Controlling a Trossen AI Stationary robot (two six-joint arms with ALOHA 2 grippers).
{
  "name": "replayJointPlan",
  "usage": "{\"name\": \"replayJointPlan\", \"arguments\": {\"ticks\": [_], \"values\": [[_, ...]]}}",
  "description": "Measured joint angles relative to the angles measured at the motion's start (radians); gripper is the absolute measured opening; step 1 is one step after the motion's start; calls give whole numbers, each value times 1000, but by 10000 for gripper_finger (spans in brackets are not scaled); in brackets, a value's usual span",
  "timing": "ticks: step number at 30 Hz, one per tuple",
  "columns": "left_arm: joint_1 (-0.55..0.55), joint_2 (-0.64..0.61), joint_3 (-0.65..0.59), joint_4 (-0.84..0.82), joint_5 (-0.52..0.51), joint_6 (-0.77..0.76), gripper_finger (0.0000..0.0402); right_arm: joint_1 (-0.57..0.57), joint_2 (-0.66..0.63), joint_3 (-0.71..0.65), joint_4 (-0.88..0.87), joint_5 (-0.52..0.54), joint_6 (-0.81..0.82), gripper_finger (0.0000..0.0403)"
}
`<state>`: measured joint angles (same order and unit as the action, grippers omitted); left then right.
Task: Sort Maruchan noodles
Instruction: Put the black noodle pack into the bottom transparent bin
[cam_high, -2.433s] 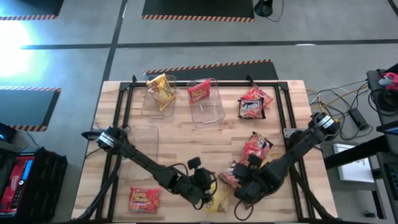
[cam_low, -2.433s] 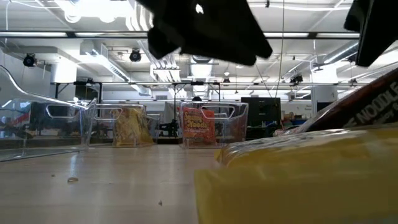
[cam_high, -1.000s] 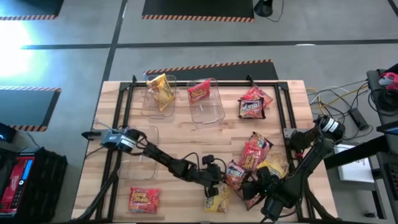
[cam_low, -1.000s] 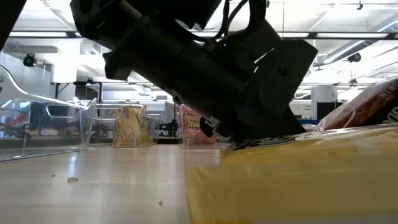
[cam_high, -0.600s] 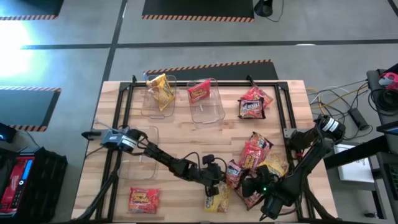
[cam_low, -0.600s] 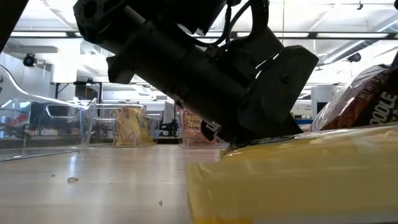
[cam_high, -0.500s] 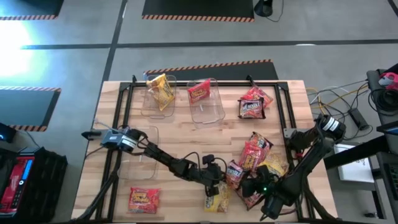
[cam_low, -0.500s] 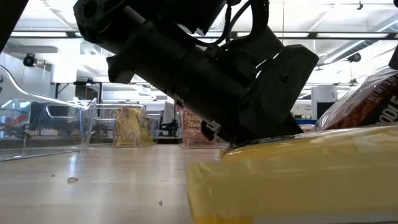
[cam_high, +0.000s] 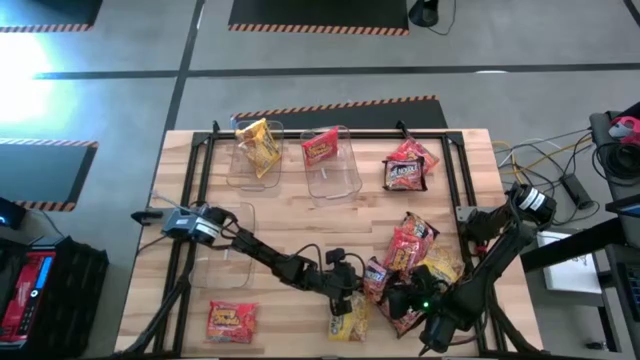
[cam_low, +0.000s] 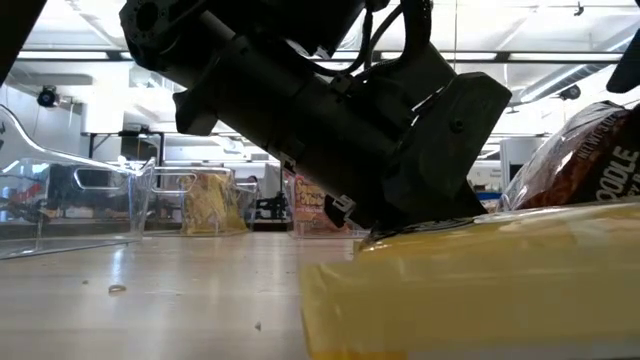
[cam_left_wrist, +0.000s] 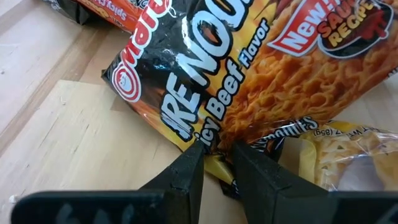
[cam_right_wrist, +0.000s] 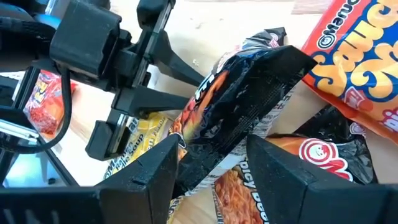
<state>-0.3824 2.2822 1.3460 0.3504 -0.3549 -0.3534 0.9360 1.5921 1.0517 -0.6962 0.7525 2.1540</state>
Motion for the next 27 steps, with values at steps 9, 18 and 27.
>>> {"name": "replayJointPlan", "arguments": {"ticks": [9, 18, 27], "values": [[0, 0, 0, 1, 1, 0, 70, -1, 0, -15, 8, -2, -7, 215], [6, 0, 0, 2, 2, 0, 70, -18, 0, -38, 33, -39, 59, 241], [11, 0, 0, 1, 6, 0, 70, -70, 0, -39, 33, -19, 8, 242]]}}
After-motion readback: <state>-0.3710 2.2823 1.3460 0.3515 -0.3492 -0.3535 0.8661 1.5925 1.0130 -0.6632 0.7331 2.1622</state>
